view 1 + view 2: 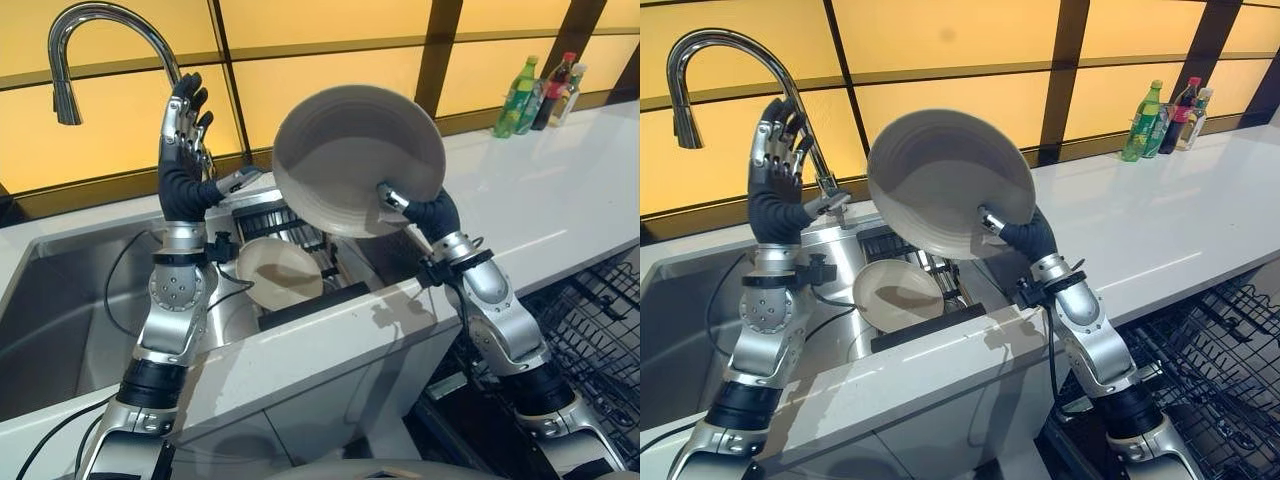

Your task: Pick up plates and place into dishwasher.

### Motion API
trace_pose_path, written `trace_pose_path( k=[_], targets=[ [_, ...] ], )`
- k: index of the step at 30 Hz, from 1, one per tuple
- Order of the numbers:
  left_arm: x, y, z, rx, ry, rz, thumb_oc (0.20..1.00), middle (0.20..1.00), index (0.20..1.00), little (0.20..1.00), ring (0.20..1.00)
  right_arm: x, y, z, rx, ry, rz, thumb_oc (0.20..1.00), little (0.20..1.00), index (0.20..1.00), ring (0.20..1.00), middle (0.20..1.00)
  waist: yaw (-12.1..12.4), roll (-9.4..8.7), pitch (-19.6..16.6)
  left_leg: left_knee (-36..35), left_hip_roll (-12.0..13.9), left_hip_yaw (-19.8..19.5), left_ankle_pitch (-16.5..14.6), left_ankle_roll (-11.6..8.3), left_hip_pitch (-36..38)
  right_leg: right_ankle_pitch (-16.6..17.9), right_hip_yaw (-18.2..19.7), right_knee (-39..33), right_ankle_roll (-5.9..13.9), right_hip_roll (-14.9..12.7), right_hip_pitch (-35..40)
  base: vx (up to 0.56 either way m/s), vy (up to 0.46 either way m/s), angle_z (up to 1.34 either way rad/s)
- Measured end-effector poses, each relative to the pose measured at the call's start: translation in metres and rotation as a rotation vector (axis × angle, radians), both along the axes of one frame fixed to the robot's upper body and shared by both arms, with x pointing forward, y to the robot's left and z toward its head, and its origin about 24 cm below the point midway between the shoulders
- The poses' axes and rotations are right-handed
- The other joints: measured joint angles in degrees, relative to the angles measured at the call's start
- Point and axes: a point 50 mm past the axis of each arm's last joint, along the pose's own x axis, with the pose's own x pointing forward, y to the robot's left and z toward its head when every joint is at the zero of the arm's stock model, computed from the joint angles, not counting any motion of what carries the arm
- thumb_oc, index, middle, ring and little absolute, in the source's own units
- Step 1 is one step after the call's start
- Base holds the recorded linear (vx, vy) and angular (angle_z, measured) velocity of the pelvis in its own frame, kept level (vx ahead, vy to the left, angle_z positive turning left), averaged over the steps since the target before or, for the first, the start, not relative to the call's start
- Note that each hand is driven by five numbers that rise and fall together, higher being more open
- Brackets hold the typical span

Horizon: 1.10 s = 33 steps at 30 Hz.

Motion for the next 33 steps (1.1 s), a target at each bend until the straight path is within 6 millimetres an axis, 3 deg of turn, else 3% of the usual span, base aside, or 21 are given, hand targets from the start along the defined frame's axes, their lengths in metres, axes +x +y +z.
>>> trace_pose_path(
  k=[4, 10, 14, 22, 25, 28, 29, 33],
  targets=[
    [-0.002, 0.011, 0.006, -0.032, -0.033, 0.047, 1.0, 1.0, 1.0, 1.0, 1.0, 0.003, -0.027, 0.012, -0.05, -0.056, -0.136, 0.2, 0.2, 0.2, 0.2, 0.2, -0.38, -0.47, 0.09, 0.01, 0.04, 1.01, -0.04, -0.06, -0.43, 0.05, 1.22, 0.01, -0.03, 0.27, -0.98, -0.01, 0.054, -0.12],
    [-0.004, 0.023, 0.009, -0.074, -0.046, 0.075, 1.0, 1.0, 1.0, 1.0, 1.0, -0.003, -0.075, 0.026, -0.131, -0.119, -0.342, 0.2, 0.2, 0.2, 0.2, 0.2, -3.3, -1.22, 0.5, -0.01, 0.42, 3.1, -0.56, -0.36, 0.34, 0.18, 3.09, 0.25, -0.14, 0.82, -1.25, 0.03, 0.074, -0.17],
    [-0.006, 0.03, 0.013, -0.07, -0.059, 0.095, 1.0, 1.0, 1.0, 1.0, 1.0, -0.015, -0.108, 0.019, -0.166, -0.084, -0.475, 0.2, 0.2, 0.2, 0.2, 0.2, -5.32, -1.35, 0.57, -0.18, 0.47, 4.69, -0.98, -0.49, 0.39, 0.32, 4.85, 0.28, -0.17, 1.39, -2.22, 0.0, 0.052, -0.24],
    [-0.009, 0.041, 0.02, -0.044, -0.08, 0.135, 1.0, 1.0, 1.0, 1.0, 1.0, -0.05, -0.16, -0.003, -0.226, 0.001, -0.684, 0.2, 0.2, 0.2, 0.2, 0.2, -12.2, -1.55, 2.79, -0.04, 0.29, 9.32, -1.99, -0.49, 1.51, 0.79, 9.37, 0.31, 0.46, 1.8, -3.76, -0.01, 0.036, -0.31],
    [-0.01, 0.045, 0.023, -0.026, -0.087, 0.16, 1.0, 1.0, 1.0, 1.0, 1.0, -0.059, -0.174, -0.008, -0.242, 0.032, -0.737, 0.2, 0.2, 0.2, 0.2, 0.2, -13.8, -1.71, 4.39, 0.0, 0.33, 12.76, -2.33, -0.63, 2.14, 1.37, 8.94, 0.32, 1.36, 1.6, -5.1, -0.08, -0.053, -0.58],
    [-0.014, 0.057, 0.029, -0.01, -0.106, 0.213, 1.0, 1.0, 1.0, 1.0, 1.0, -0.061, -0.187, -0.021, -0.249, 0.101, -0.762, 0.2, 0.2, 0.2, 0.2, 0.2, -12.7, -1.9, 5.52, 0.03, 1.23, 18.71, -2.55, -1.0, 2.23, 1.18, -0.02, 1.11, 1.51, -0.24, -8.06, -0.27, -0.072, -0.99],
    [-0.013, 0.059, 0.031, 0.007, -0.109, 0.229, 1.0, 1.0, 1.0, 1.0, 1.0, -0.061, -0.19, -0.026, -0.248, 0.125, -0.774, 0.2, 0.2, 0.2, 0.2, 0.2, -12.36, -2.21, 5.8, 0.05, 1.49, 19.2, -2.63, -1.11, 2.16, 1.39, -0.71, 3.81, 2.07, -0.49, -9.93, -0.24, -0.033, -0.81],
    [-0.012, 0.063, 0.03, 0.025, -0.102, 0.256, 1.0, 1.0, 1.0, 1.0, 1.0, -0.068, -0.197, -0.037, -0.287, 0.175, -0.807, 0.2, 0.2, 0.2, 0.2, 0.2, -12.43, -1.29, 7.32, 0.05, 2.56, 17.5, -3.38, -2.03, 2.06, 2.15, 1.86, 7.4, 0.85, 1.84, -12.49, -0.2, -0.142, -0.46]
  ],
)
